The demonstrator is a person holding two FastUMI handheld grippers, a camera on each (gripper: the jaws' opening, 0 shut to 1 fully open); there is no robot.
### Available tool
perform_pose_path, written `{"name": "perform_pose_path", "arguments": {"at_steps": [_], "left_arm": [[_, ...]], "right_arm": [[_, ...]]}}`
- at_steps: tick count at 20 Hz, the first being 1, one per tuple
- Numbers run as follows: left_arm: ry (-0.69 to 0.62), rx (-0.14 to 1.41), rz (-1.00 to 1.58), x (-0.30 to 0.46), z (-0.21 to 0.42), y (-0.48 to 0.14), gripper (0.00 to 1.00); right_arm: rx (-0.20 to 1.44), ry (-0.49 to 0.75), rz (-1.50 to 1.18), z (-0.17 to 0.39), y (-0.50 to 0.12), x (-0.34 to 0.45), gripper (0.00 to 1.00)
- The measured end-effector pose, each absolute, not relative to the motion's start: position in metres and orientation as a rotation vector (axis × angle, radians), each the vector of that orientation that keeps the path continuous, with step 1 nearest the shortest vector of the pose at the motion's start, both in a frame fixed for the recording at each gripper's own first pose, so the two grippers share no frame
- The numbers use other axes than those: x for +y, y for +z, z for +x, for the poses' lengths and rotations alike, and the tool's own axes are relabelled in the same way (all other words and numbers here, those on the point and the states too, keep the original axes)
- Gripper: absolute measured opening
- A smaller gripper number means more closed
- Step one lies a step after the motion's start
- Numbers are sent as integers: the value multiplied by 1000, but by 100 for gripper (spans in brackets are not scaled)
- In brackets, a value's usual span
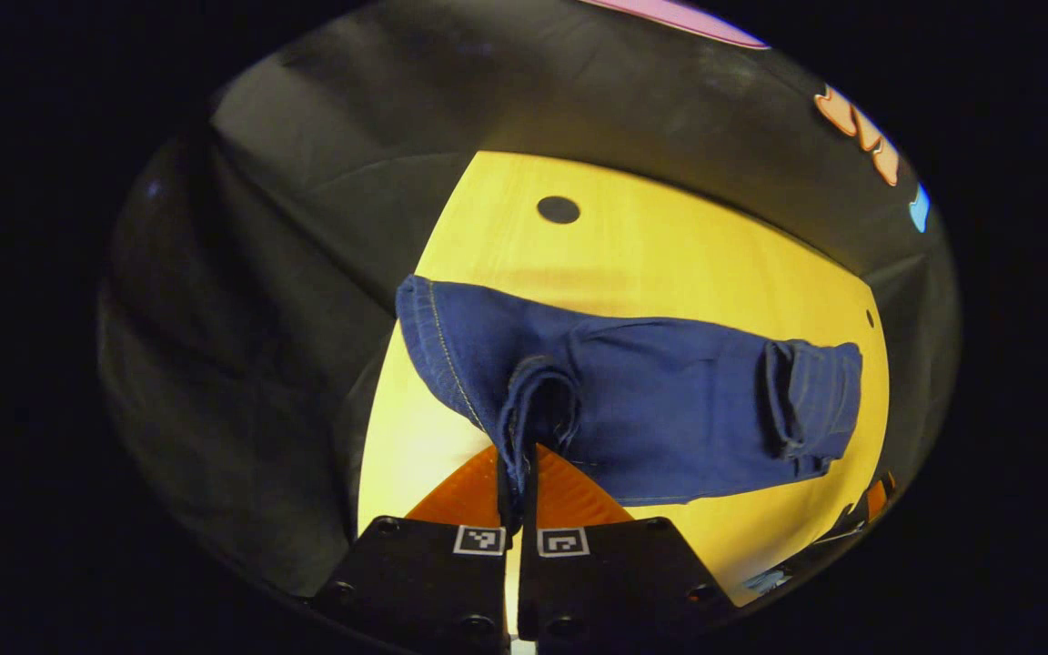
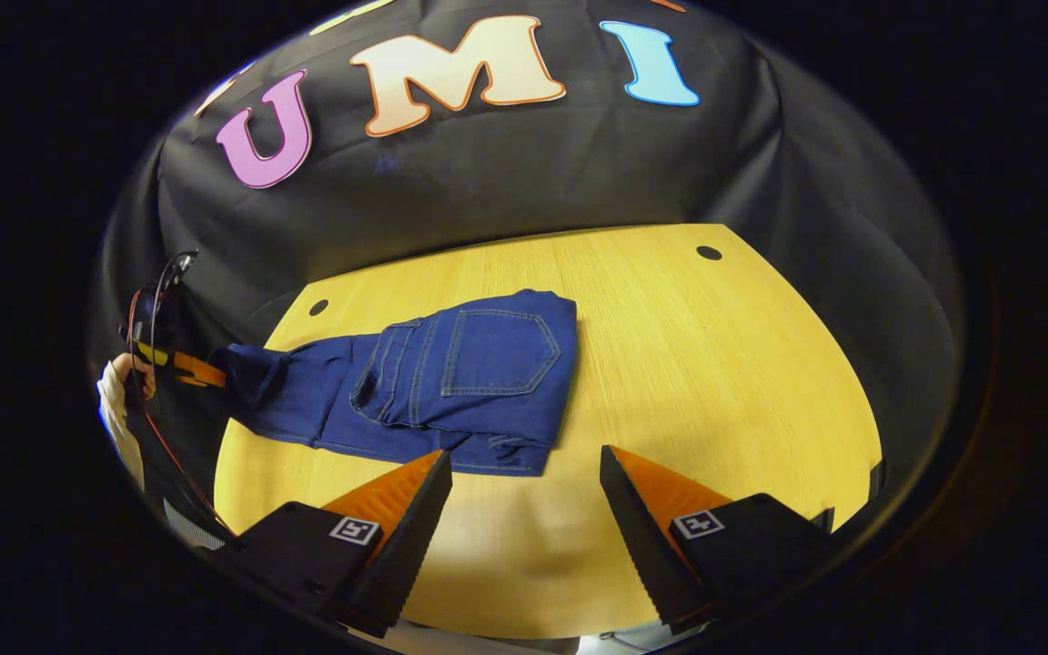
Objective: Grasp the waist and the cuffs of the jeans and fold them to make the two legs overlap; first hold the waist and fold one-third of the jeans toward the cuffs, then hold the cuffs and fold the remaining one-third in the same direction to finish folding.
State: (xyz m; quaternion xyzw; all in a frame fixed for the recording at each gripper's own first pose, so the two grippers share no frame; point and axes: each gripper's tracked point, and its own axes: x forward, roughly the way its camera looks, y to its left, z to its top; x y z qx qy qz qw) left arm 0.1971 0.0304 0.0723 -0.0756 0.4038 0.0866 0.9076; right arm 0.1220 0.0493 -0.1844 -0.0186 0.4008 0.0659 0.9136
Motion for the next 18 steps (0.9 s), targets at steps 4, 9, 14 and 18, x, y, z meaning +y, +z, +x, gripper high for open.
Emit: {"name": "perform_pose_path", "arguments": {"at_steps": [4, 9, 14, 18], "left_arm": [[190, 800, -93, -39, 201, 108, 0], [137, 754, -44, -136, 217, 150, 0], [5, 749, 10, -250, 245, 159, 1], [-106, 752, 99, -333, 260, 162, 0]], "right_arm": [[810, 167, -17, 134, -174, -7, 100], [781, 185, -3, 142, -164, -70, 94], [766, 176, -8, 136, -163, -111, 99], [757, 158, 49, 125, -162, -128, 94]]}}
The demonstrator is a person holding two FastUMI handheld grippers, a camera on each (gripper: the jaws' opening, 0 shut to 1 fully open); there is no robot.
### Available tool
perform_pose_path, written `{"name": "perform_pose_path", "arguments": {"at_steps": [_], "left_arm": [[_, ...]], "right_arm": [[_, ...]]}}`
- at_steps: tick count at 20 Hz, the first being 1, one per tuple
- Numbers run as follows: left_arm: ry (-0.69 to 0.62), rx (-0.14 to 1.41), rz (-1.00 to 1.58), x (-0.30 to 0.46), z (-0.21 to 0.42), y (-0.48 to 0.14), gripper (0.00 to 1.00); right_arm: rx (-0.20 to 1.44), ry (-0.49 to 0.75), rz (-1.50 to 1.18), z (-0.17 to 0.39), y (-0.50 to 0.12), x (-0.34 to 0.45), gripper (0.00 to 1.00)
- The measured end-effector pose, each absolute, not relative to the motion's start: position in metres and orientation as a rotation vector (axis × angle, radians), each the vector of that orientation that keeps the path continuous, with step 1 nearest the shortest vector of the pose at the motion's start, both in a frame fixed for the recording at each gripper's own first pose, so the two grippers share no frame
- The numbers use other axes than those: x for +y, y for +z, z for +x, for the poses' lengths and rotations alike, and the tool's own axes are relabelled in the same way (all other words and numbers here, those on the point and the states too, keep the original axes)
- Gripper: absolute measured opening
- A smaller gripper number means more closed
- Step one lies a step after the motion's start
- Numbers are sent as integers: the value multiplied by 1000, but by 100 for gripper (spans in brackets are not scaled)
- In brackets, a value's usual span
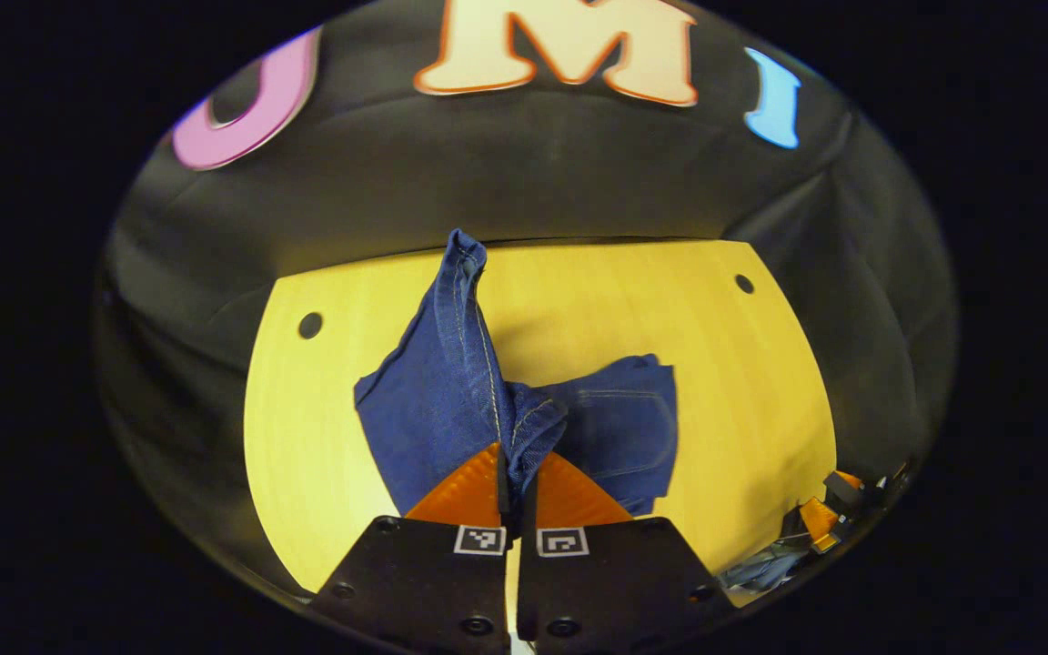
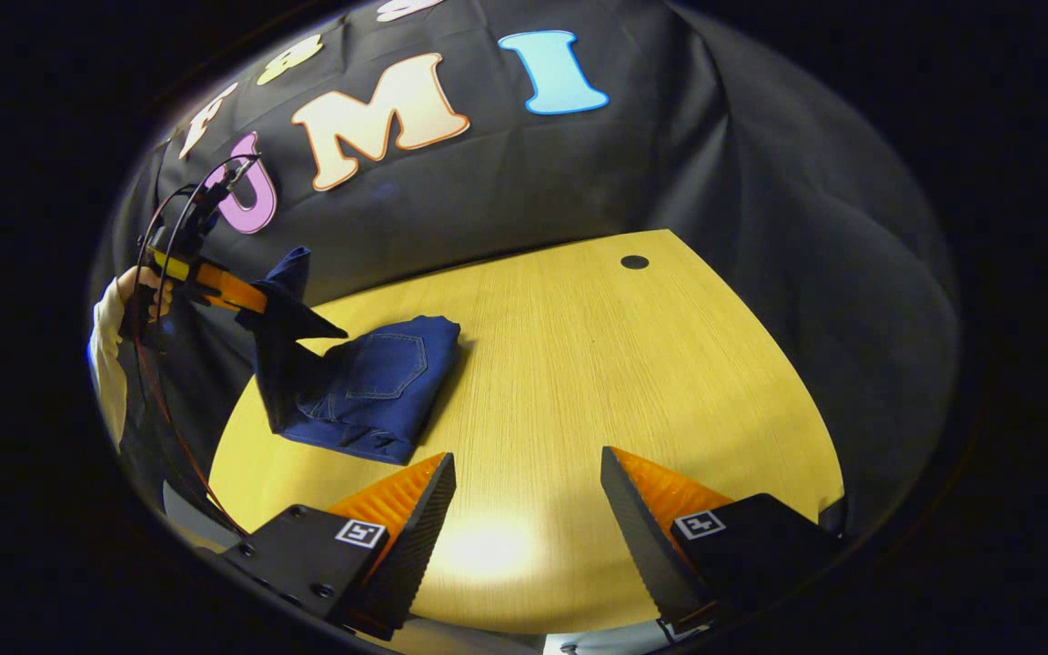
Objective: Grasp the waist and the cuffs of the jeans and fold them to make the two legs overlap; first hold the waist and fold one-third of the jeans toward the cuffs, then hold the cuffs and fold the remaining one-third in the same direction to finish folding.
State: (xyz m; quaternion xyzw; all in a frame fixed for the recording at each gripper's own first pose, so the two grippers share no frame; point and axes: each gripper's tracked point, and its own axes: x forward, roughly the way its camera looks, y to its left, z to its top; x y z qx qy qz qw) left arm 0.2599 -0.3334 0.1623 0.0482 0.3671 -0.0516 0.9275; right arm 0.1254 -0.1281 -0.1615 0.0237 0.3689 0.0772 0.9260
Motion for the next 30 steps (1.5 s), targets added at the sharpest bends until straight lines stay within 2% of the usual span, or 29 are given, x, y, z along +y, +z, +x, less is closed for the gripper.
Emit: {"name": "perform_pose_path", "arguments": {"at_steps": [1, 2, 3, 4, 5, 6, 7, 8, 9, 10, 17, 21, 24, 26, 27, 28, 29, 30], "left_arm": [[-131, 754, 116, -350, 260, 162, 0], [-155, 751, 137, -366, 261, 161, 0], [-174, 747, 158, -380, 261, 162, 0], [-188, 744, 176, -394, 262, 163, 0], [-204, 750, 184, -408, 261, 160, 0], [-213, 751, 192, -419, 259, 158, 0], [-212, 754, 210, -426, 258, 154, 0], [-204, 754, 234, -430, 258, 146, 0], [-193, 761, 262, -435, 257, 135, 0], [-182, 769, 292, -440, 255, 123, 0], [-151, 887, 401, -466, 229, 1, 0], [-144, 871, 400, -475, 231, -26, 2], [-179, 861, 367, -485, 226, -32, 19], [-208, 839, 335, -491, 217, -25, 36], [-203, 821, 316, -492, 213, -20, 58], [-188, 796, 307, -483, 203, -8, 79], [-173, 769, 302, -477, 201, 3, 100], [-162, 747, 293, -468, 196, 10, 100]], "right_arm": [[752, 153, 56, 124, -162, -132, 99], [750, 148, 64, 122, -161, -135, 99], [747, 143, 72, 120, -162, -137, 94], [742, 136, 79, 119, -161, -141, 99], [737, 130, 85, 117, -160, -144, 99], [731, 126, 92, 116, -160, -146, 94], [724, 126, 99, 114, -158, -148, 99], [721, 128, 104, 111, -157, -148, 99], [721, 126, 104, 109, -158, -150, 94], [722, 124, 102, 108, -159, -152, 99], [731, 107, 94, 98, -161, -161, 99], [745, 102, 83, 92, -163, -162, 99], [752, 110, 74, 87, -165, -159, 99], [750, 123, 74, 76, -162, -158, 99], [748, 131, 73, 76, -160, -155, 94], [743, 141, 70, 77, -157, -149, 99], [737, 152, 64, 82, -155, -141, 99], [730, 166, 59, 85, -151, -132, 99]]}}
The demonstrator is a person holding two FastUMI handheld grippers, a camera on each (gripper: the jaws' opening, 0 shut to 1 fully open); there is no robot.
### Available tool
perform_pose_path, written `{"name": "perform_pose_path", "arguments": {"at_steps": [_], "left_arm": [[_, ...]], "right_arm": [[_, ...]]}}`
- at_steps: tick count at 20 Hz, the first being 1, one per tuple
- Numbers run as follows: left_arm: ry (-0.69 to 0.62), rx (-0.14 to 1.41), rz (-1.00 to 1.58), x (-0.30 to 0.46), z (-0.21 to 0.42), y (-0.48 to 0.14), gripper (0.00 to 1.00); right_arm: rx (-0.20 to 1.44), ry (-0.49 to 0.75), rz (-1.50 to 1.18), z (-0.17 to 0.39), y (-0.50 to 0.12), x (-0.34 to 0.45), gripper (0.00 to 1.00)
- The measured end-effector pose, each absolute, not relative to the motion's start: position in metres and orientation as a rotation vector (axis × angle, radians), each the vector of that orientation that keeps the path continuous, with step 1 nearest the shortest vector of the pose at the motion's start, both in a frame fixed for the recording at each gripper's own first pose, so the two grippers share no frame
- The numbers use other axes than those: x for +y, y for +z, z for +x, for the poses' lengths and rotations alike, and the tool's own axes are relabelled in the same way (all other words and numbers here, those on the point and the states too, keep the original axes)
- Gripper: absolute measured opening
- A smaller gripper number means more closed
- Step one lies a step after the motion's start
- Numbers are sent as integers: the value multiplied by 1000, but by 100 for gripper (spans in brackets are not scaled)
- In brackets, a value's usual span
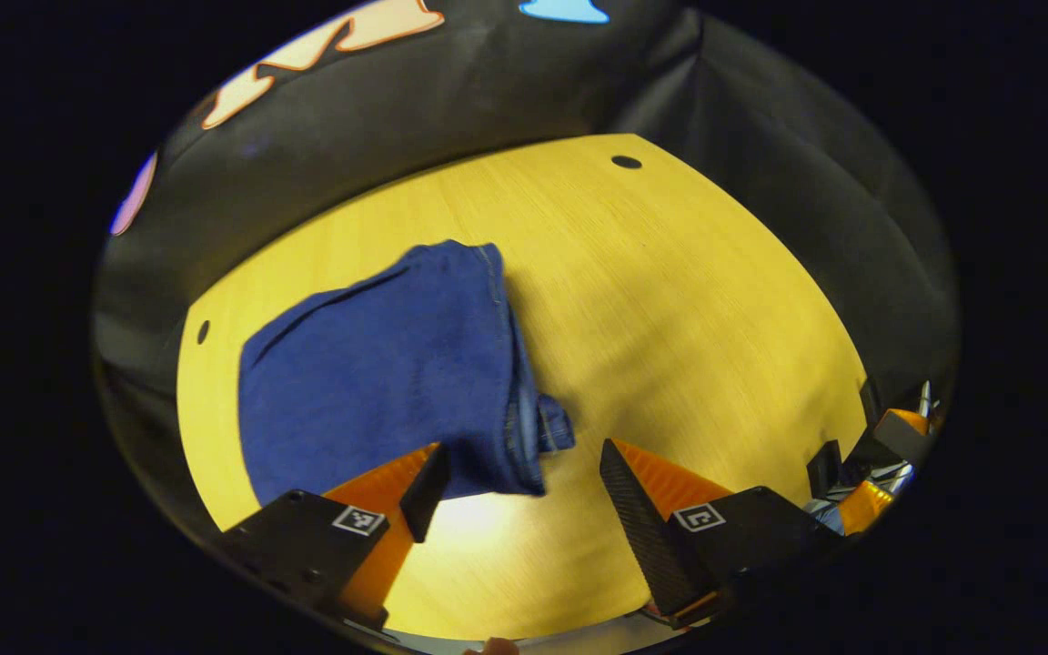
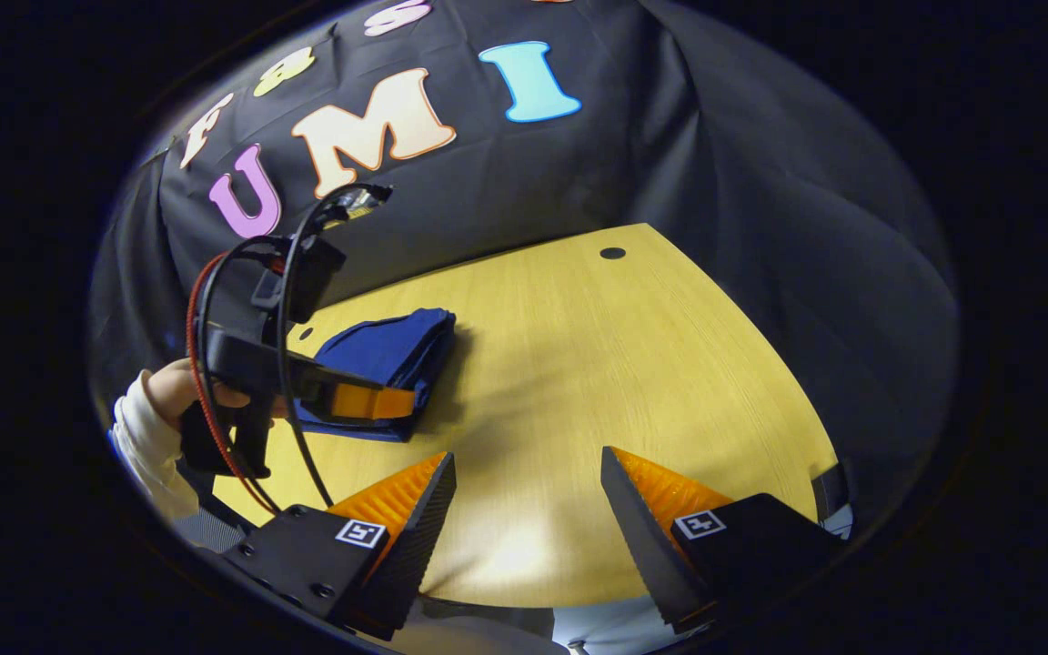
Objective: Grasp the waist and the cuffs of the jeans and fold them to make the two legs overlap; first hold the waist and fold one-third of the jeans toward the cuffs, then hold the cuffs and fold the remaining one-third in the same direction to finish folding.
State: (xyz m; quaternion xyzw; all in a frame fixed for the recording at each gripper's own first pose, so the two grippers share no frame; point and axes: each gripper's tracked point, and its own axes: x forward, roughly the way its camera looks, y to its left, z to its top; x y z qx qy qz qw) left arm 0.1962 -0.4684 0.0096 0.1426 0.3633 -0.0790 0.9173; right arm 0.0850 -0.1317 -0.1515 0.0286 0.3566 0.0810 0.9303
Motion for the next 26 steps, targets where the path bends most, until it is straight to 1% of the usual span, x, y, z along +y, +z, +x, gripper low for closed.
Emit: {"name": "perform_pose_path", "arguments": {"at_steps": [1, 2, 6, 10, 14, 18, 19, 20, 21, 22, 23, 24, 26], "left_arm": [[-148, 729, 278, -460, 189, 17, 96], [-137, 713, 259, -450, 181, 25, 96], [-111, 721, 154, -403, 143, 39, 96], [-25, 729, 79, -336, 113, 47, 97], [51, 762, 28, -270, 85, 35, 96], [118, 867, 25, -218, 60, 3, 97], [118, 895, 3, -212, 58, -6, 96], [112, 921, -27, -209, 56, -13, 96], [105, 932, -45, -208, 56, -16, 96], [104, 936, -52, -204, 58, -18, 97], [106, 936, -46, -201, 60, -17, 97], [108, 932, -39, -199, 63, -18, 97], [95, 937, -34, -192, 69, -20, 96]], "right_arm": [[725, 178, 55, 88, -149, -124, 99], [717, 196, 50, 91, -147, -113, 99], [700, 258, 3, 98, -140, -75, 99], [688, 290, -17, 101, -132, -40, 99], [673, 274, -17, 102, -126, -10, 99], [676, 232, -11, 100, -129, 3, 99], [682, 218, -14, 99, -131, 4, 99], [682, 207, -16, 98, -132, 6, 94], [682, 197, -17, 98, -132, 8, 99], [680, 187, -19, 97, -132, 9, 99], [679, 179, -19, 96, -132, 10, 94], [678, 174, -17, 96, -132, 12, 99], [675, 164, -26, 97, -131, 16, 99]]}}
